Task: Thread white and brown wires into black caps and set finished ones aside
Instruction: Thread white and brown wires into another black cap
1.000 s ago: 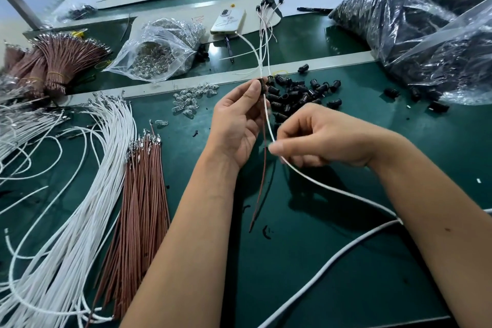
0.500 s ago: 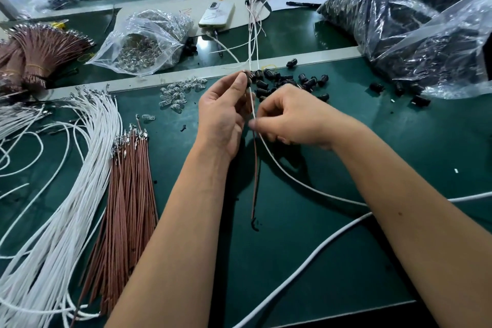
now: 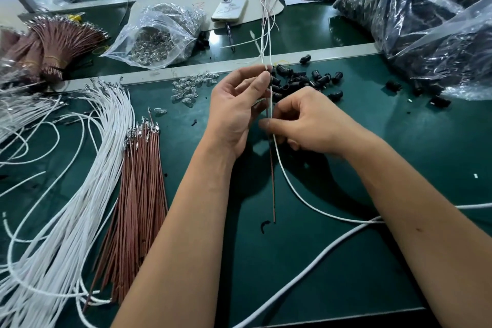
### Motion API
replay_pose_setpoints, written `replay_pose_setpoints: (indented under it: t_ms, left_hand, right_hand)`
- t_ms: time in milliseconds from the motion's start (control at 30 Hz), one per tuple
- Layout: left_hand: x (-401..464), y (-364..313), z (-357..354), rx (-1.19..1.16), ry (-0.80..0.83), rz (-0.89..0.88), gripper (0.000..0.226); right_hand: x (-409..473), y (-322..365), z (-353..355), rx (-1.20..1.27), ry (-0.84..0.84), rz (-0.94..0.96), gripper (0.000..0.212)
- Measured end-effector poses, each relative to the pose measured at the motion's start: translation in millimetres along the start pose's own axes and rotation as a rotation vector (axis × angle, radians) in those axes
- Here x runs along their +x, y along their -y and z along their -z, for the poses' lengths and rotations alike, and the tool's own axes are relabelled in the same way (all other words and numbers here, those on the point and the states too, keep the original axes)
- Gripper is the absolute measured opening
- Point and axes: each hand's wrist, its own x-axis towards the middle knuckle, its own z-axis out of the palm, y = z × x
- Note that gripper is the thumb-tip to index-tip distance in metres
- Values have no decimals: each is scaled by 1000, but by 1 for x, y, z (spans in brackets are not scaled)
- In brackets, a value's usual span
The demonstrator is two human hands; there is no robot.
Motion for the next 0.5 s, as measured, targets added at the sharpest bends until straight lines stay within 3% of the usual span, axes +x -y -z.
replay_pose_setpoints:
  t_ms: [100,200,500]
  left_hand:
    - [-2,-3,1,12,33,-19,11]
    - [0,-5,1,10,29,-19,10]
    - [-4,-5,-6,96,103,49,8]
  right_hand:
    - [1,-1,0,154,-121,-6,23]
    - [3,-2,-1,304,-119,-23,19]
    - [4,-3,-1,430,-179,-24,41]
